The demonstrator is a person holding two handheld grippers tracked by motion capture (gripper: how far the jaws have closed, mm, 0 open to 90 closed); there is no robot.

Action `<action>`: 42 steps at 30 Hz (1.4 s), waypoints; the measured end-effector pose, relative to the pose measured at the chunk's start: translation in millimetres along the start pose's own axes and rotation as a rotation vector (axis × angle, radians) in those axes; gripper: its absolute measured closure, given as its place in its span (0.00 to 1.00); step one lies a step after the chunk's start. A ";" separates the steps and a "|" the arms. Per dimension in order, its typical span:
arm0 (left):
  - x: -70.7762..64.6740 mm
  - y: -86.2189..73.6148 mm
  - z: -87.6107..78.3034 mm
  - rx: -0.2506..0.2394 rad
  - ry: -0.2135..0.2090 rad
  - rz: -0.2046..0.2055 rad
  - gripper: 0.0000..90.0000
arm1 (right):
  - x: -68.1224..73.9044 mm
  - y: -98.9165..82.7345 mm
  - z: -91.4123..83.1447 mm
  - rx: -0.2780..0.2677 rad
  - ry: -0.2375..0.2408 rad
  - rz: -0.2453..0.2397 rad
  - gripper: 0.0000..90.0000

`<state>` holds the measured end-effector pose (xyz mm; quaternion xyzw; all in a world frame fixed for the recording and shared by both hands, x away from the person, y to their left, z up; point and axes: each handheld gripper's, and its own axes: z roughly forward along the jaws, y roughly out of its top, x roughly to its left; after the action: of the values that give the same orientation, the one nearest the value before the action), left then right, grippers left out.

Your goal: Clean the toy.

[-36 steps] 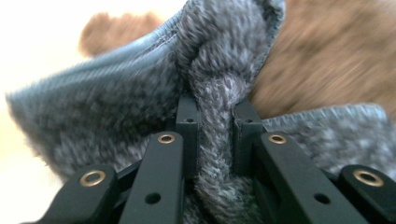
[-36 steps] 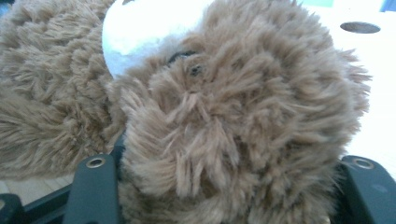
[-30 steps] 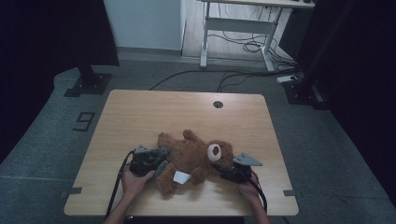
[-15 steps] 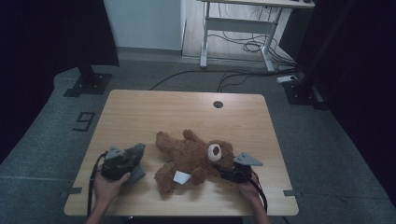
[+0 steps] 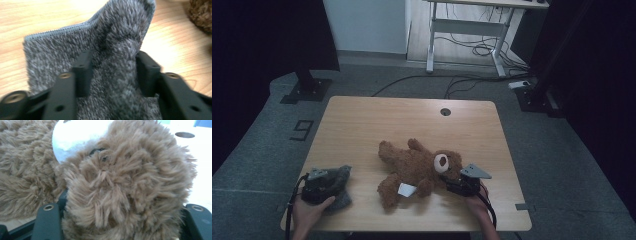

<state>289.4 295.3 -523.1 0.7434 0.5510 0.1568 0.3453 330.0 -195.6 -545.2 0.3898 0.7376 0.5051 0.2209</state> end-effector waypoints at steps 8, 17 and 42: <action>-13.3 22.2 -26.3 -0.130 -0.016 0.015 0.28 | 0.1 0.2 -0.3 0.003 0.000 0.004 0.36; -90.2 43.0 4.7 -0.087 -0.204 0.162 0.28 | -0.7 0.2 -0.2 0.003 0.004 0.008 0.35; -162.5 61.8 68.4 -0.071 -0.287 0.259 0.68 | 6.9 6.3 -2.1 -0.031 -0.012 0.008 0.49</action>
<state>319.5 111.7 -505.4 0.8103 0.3900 0.1117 0.4230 326.6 -190.1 -538.2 0.3924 0.7269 0.5150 0.2291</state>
